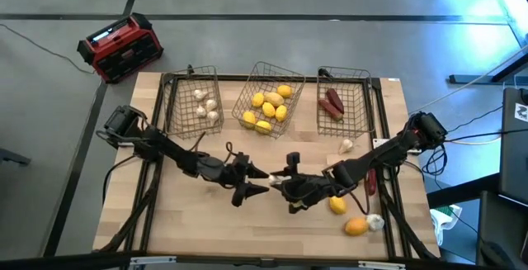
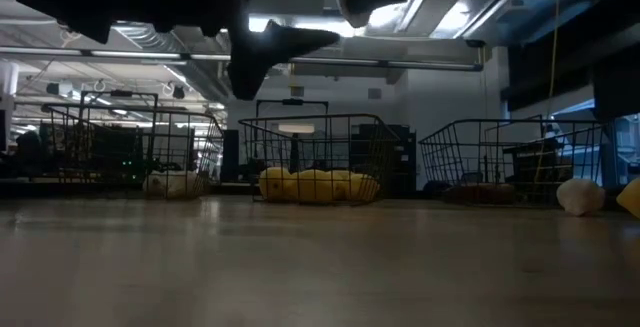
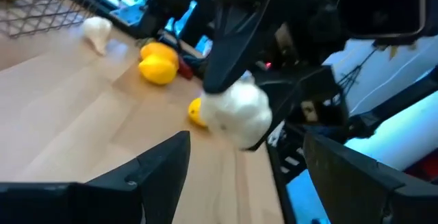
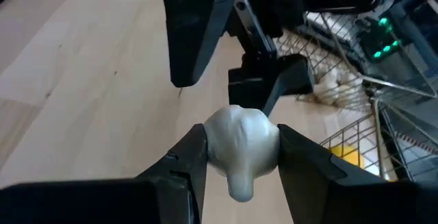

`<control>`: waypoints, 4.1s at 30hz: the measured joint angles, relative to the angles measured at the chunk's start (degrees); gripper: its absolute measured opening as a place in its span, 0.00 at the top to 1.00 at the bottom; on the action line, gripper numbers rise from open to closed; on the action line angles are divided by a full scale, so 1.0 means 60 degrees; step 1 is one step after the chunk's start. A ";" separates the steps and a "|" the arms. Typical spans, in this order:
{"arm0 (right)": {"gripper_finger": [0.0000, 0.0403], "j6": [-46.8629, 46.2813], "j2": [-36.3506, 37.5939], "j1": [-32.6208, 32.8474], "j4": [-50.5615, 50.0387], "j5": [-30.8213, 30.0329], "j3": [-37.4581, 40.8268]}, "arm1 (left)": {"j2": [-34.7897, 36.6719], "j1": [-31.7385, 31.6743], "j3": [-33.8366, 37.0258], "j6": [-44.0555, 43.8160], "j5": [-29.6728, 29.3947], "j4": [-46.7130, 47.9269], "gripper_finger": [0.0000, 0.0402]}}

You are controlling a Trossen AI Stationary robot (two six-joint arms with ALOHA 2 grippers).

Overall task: Sort produce into baskets
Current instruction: Put the garlic into the left wire basket

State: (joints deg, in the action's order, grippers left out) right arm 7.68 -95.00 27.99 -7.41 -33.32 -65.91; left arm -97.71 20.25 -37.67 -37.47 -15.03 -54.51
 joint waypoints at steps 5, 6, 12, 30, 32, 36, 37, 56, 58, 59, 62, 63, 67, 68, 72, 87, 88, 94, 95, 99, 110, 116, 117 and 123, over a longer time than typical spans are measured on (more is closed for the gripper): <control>0.66 0.0382 0.0000 -0.0051 0.0533 -0.0098 0.0000 | 0.0000 -0.0054 0.0000 -0.0004 -0.0101 -0.0317 0.30; 0.66 0.0535 0.0000 -0.0051 0.0709 -0.0098 0.0000 | 0.0000 -0.0070 0.0000 -0.0015 -0.0262 -0.0305 0.30; 0.66 0.1126 -0.0007 -0.0121 0.1151 -0.0108 0.0000 | 0.0004 -0.0080 0.0000 -0.0026 -0.0647 -0.0558 0.30; 0.66 0.1122 -0.0011 -0.0175 0.1543 0.0233 0.0000 | 0.0007 -0.0080 -0.0007 0.0127 -0.0505 -0.1044 0.51; 0.66 0.1124 -0.0011 -0.0175 0.1543 0.0229 0.0000 | 0.0007 -0.0080 -0.0011 0.0209 -0.0502 -0.1044 0.56; 0.65 0.1061 -0.0011 -0.0175 0.1544 0.0309 0.0000 | 0.0007 -0.0080 -0.0010 0.0339 -0.0504 -0.1041 0.63; 0.64 0.1042 -0.0011 -0.0175 0.1560 0.0324 0.0000 | 0.0007 -0.0080 -0.0010 0.0369 -0.0505 -0.1041 0.64; 0.41 -0.1424 0.0814 0.0788 -0.0770 -0.0098 -0.0401 | 0.0226 -0.0061 -0.0004 0.0827 -0.0605 -0.0081 0.63; 0.41 -0.1881 0.0898 0.1065 -0.1239 -0.0092 -0.0397 | 0.0474 -0.0061 -0.0004 0.0932 -0.0718 0.0572 0.64; 0.41 -0.2171 0.0916 0.1192 -0.1449 -0.0096 -0.0397 | 0.0640 -0.0061 -0.0004 0.1048 -0.0747 0.1022 0.64; 0.41 -0.3261 0.0895 0.1458 -0.2045 -0.0087 -0.0347 | 0.1357 -0.0040 0.0000 0.1303 -0.0773 0.2416 0.64; 0.41 -0.3638 0.0852 0.1497 -0.2072 -0.0066 -0.0277 | 0.1622 -0.0027 0.0000 0.1335 -0.0793 0.2782 0.64; 0.41 -0.4540 0.0765 0.1454 -0.2052 0.0041 0.0353 | 0.2994 -0.0025 -0.0004 0.1400 -0.1098 0.4854 0.64; 0.41 -0.4767 0.0754 0.1450 -0.2041 0.0044 0.0512 | 0.3366 -0.0025 -0.0004 0.1399 -0.1265 0.5462 0.64; 0.41 -0.5420 0.0754 0.1370 -0.1989 -0.0172 0.1182 | 0.4905 -0.0025 -0.0153 0.1172 -0.2014 0.7977 0.64; 0.41 -0.7246 0.0736 0.0621 -0.0830 0.0073 0.2648 | 0.7960 -0.1447 -0.1581 -0.2168 -0.3677 1.7376 0.63; 0.41 -0.7244 0.0736 0.0620 -0.0749 0.0074 0.2648 | 0.7966 -0.1679 -0.1581 -0.2385 -0.3689 1.7836 0.63; 0.41 -0.7215 0.0736 0.0641 -0.0463 0.0050 0.2648 | 0.7684 -0.3246 -0.1548 -0.2718 -0.3857 1.8667 0.63; 0.41 -0.7213 0.0736 0.0641 -0.0447 0.0000 0.2648 | 0.7610 -0.3531 -0.1499 -0.2638 -0.3801 1.8590 0.63; 0.41 -0.7221 0.0736 0.0638 -0.0449 -0.0025 0.2648 | 0.7058 -0.4699 -0.1428 -0.1958 -0.3022 1.8388 0.63; 0.41 -0.7231 0.0736 0.0638 -0.0449 -0.0022 0.2648 | 0.5294 -0.7155 -0.1421 0.0130 -0.1238 1.7468 0.63; 0.41 -0.7235 0.0736 0.0641 -0.0449 -0.0021 0.2648 | 0.4971 -0.8186 -0.1417 0.0817 -0.0983 1.7635 0.63; 0.41 -0.7235 0.0736 0.0641 -0.0449 -0.0022 0.2648 | 0.4912 -0.8270 -0.1417 0.0942 -0.0934 1.7541 0.63; 0.41 -0.7235 0.0736 0.0641 -0.0453 -0.0022 0.2648 | 0.4268 -0.8619 -0.1417 0.1522 -0.0885 1.7426 0.63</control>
State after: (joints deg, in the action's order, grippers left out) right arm -35.73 -90.59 31.83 -10.13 -33.45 -50.02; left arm -72.10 -31.47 -46.17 -28.34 -20.34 50.05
